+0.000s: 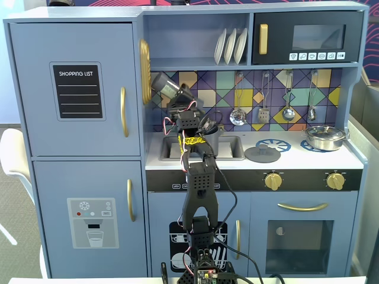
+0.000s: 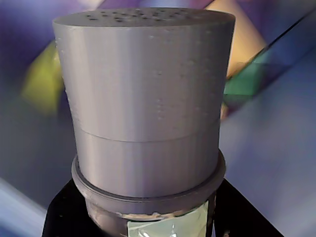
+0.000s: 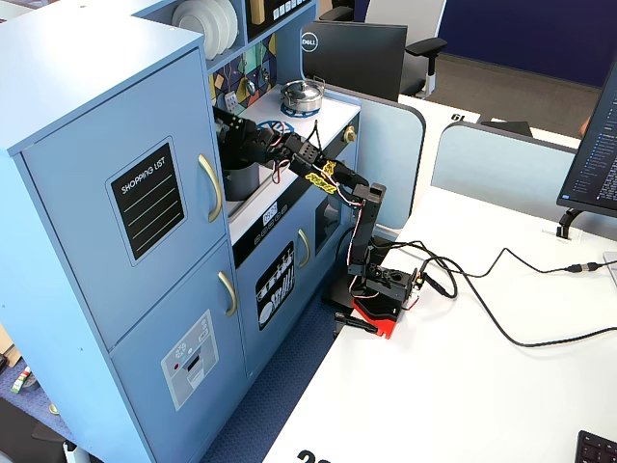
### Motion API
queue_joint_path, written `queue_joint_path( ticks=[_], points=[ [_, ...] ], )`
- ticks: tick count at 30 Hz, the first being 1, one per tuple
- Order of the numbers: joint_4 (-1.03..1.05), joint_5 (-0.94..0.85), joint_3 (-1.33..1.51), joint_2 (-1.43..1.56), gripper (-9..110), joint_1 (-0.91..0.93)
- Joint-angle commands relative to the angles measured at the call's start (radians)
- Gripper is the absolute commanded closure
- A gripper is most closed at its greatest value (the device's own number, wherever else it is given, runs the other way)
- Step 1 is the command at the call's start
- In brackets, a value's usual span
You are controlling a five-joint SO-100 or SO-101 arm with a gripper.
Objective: Put salt in the gray recipient
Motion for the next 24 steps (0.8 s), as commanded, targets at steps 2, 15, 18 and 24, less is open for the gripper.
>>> queue_joint_path(
  ticks=[2, 15, 18, 24],
  points=[
    [0.043, -0.275, -0.020, 0.081, 101, 0.130],
    [-0.250, -1.522, 0.193, 0.230, 101, 0.769],
    [-0.445, -1.829, 0.209, 0.224, 101, 0.821],
    [-0.371, -2.141, 0.149, 0.181, 101, 0.859]
  ],
)
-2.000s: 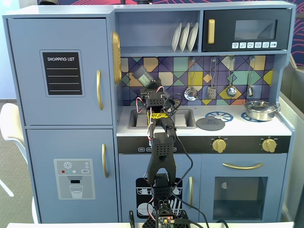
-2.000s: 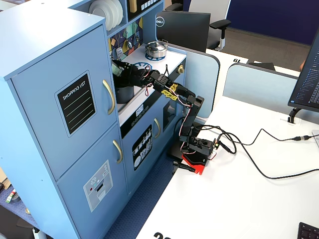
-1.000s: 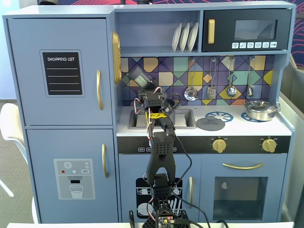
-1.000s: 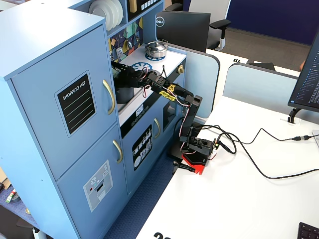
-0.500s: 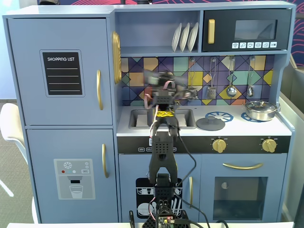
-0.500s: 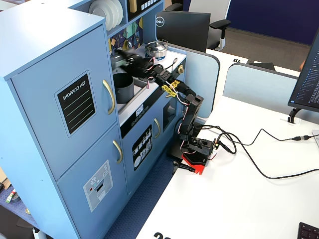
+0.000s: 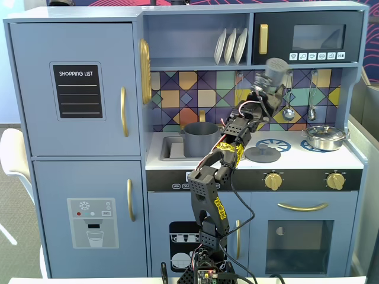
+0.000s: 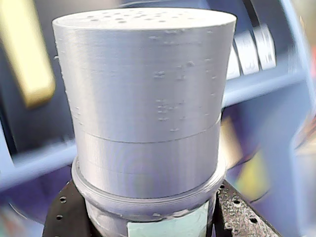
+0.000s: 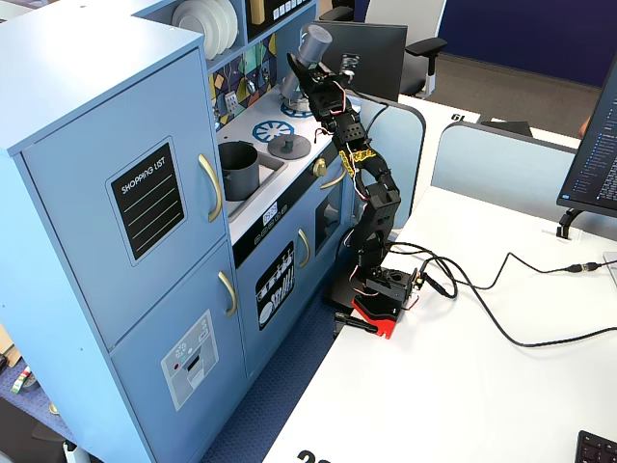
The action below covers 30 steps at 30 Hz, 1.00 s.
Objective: Put salt in the gray recipient
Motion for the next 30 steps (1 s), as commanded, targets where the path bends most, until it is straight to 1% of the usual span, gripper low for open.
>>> queue_joint_path(
  ticks=[1, 8, 11, 18, 30],
  points=[
    [0.012, -0.219, -0.061, 0.020, 101, 0.046],
    [0.031, -0.308, -0.031, -0.066, 101, 0.104],
    [0.029, -0.304, -0.017, -0.106, 101, 0.126],
    [-0.061, -0.321, 0.107, -0.141, 101, 0.147],
    [-0.115, -0.316, 0.138, -0.227, 101, 0.166]
  ],
)
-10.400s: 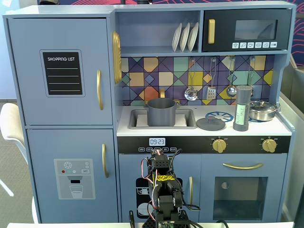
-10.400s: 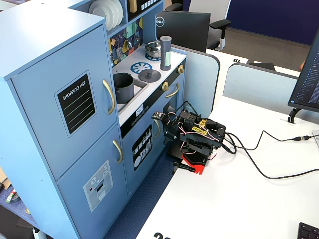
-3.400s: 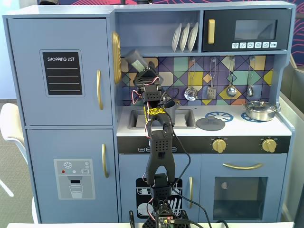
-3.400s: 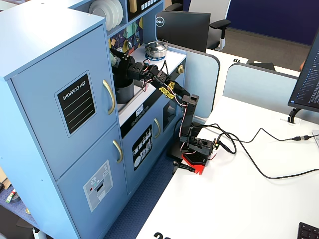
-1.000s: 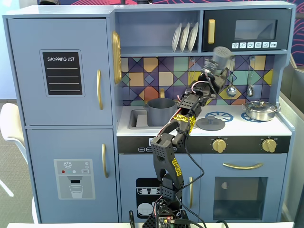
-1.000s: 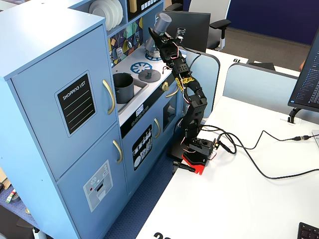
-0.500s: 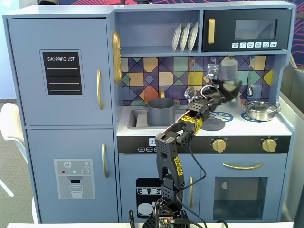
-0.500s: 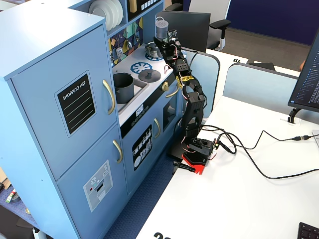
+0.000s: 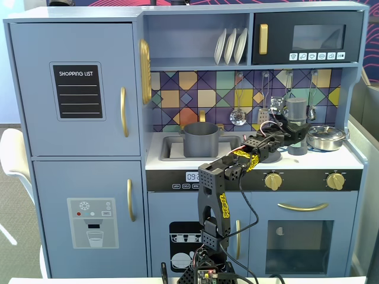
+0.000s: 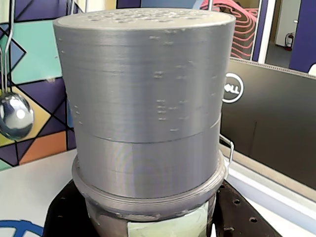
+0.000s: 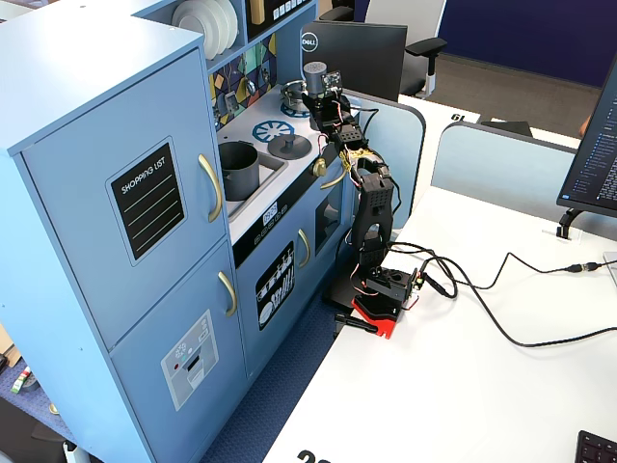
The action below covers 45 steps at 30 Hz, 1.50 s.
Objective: Put salt in the gray recipient
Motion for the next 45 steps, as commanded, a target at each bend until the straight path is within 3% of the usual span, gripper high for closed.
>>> queue_joint_path(
  ticks=[1, 37, 45],
  points=[
    [-0.044, -0.011, -0.018, 0.002, 101, 0.015],
    [-0.092, 0.038, 0.025, -0.055, 101, 0.029],
    [-0.115, 0.084, 0.060, -0.021, 71, 0.037]
  ],
)
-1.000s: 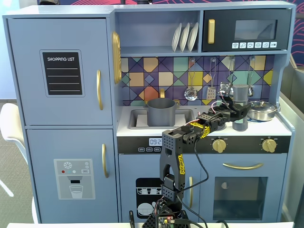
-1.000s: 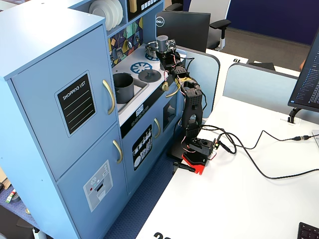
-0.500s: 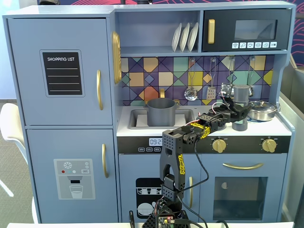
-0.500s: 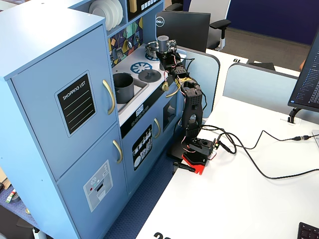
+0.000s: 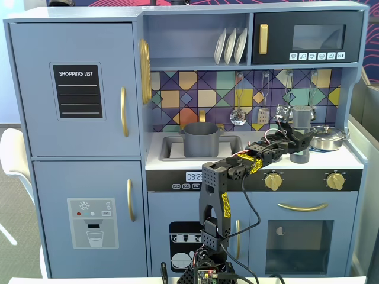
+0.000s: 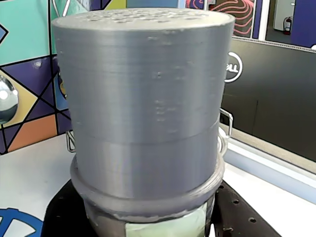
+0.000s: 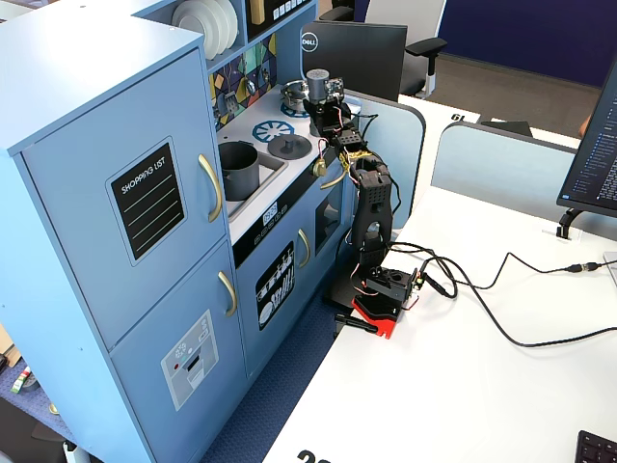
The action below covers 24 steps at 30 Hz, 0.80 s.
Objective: Put salt in the gray recipient
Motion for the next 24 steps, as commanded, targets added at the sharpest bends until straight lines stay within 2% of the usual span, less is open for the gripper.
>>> queue_joint_path(
  ticks=[1, 3, 8, 12, 15, 18, 21, 24],
  points=[
    [-0.032, 0.043, 0.009, 0.060, 66, 0.018],
    [-0.044, 0.043, 0.020, 0.074, 58, 0.020],
    [-0.060, 0.034, 0.071, 0.135, 48, 0.023],
    [-0.021, 0.012, 0.149, 0.267, 47, 0.025],
    [0.092, 0.006, 0.216, 0.434, 50, 0.026],
    [0.301, 0.006, 0.287, 0.658, 57, 0.014],
    [0.629, -0.021, 0.339, 0.888, 65, -0.040],
    [0.966, -0.049, 0.350, 1.057, 78, -0.149]
  ],
)
